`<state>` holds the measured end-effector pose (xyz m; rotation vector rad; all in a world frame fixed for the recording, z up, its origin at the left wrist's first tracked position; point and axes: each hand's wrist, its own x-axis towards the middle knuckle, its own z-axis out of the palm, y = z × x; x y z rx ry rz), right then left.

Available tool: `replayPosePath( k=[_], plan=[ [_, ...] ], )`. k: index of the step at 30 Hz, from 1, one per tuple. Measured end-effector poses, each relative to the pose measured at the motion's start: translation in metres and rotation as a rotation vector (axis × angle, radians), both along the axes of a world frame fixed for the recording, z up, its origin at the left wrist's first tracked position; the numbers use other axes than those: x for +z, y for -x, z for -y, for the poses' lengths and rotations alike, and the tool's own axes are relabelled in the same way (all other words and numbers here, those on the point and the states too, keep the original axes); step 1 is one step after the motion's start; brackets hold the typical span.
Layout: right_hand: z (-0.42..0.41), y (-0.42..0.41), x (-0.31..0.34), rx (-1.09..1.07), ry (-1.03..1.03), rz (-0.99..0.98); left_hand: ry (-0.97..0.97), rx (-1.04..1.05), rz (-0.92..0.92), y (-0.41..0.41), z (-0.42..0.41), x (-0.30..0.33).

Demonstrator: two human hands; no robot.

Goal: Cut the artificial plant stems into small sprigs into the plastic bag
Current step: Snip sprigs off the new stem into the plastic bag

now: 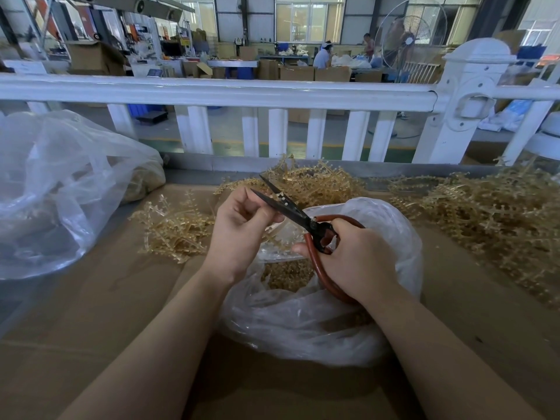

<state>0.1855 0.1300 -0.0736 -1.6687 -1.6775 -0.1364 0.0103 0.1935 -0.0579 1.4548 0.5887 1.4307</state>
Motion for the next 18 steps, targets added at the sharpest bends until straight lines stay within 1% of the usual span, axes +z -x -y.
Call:
replayPosePath(
  k=[7, 18],
  plan=[
    [0.0003, 0.0024, -0.0004, -0.052, -0.011, 0.004, 0.071, -0.047, 0.087, -0.0015, 0.0014, 0.0028],
    [0.0003, 0.0018, 0.0018, 0.017, -0.032, -0.050, 0.076, -0.022, 0.114, -0.0052, 0.0042, 0.0054]
  ],
)
